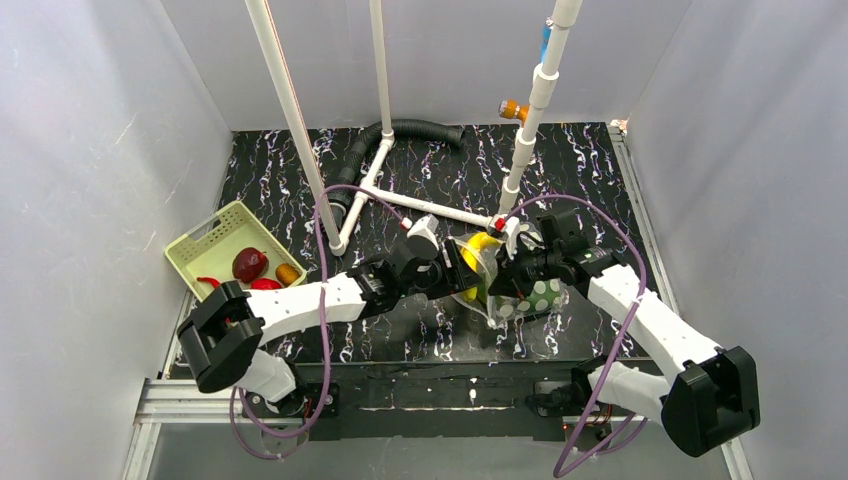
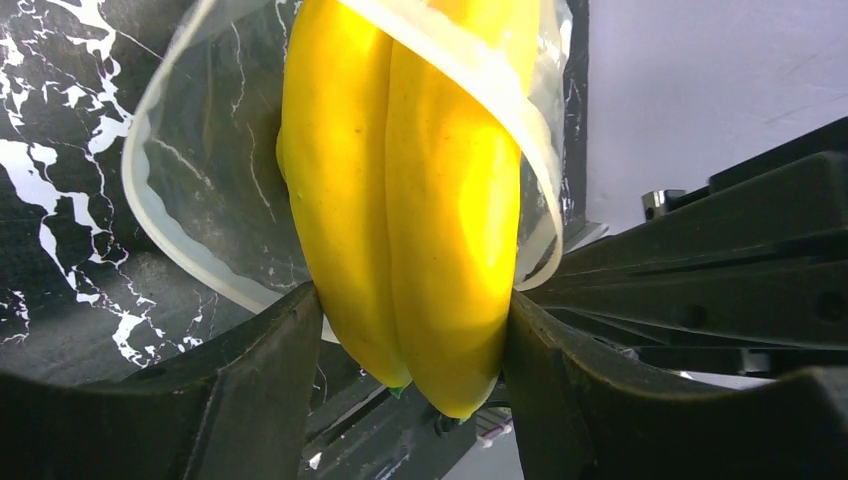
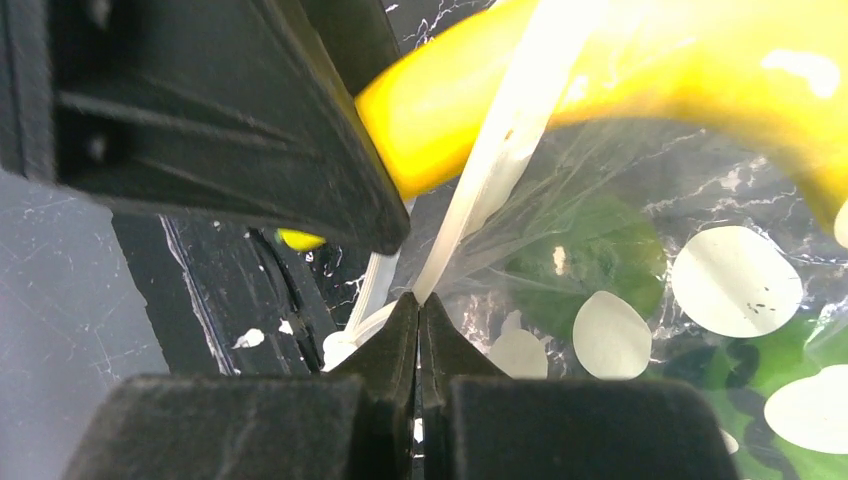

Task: Open the zip-top bag and remove the fake food
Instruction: Pick up the fake fruit from the zipper food storage bag.

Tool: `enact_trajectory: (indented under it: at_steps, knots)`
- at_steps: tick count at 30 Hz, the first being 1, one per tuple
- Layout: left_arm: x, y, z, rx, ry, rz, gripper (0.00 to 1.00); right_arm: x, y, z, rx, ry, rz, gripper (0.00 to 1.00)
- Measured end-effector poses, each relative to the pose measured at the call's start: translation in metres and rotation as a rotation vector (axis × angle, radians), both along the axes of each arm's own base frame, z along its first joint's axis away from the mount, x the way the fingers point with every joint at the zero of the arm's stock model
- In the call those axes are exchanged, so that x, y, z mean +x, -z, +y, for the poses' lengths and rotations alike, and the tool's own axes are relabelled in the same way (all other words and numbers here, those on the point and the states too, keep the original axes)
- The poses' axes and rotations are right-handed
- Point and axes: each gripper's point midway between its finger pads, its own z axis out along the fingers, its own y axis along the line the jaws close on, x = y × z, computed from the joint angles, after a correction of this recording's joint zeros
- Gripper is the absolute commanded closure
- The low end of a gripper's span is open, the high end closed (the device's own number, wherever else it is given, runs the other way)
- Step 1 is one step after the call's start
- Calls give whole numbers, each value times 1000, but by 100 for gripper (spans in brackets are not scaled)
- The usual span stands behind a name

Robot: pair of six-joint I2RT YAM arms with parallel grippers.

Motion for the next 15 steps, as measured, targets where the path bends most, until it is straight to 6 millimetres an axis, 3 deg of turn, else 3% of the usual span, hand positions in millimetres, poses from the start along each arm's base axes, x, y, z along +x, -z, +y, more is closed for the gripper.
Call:
enact_trajectory:
  at_steps: [6,15]
  knots:
    - [-1,-10,5,-49,48,25,100,-1,5,-4,-27,-16,-7,99]
    - [-28,3,21,-42,154,68,100,-1,12,-11,-71,-24,-23,99]
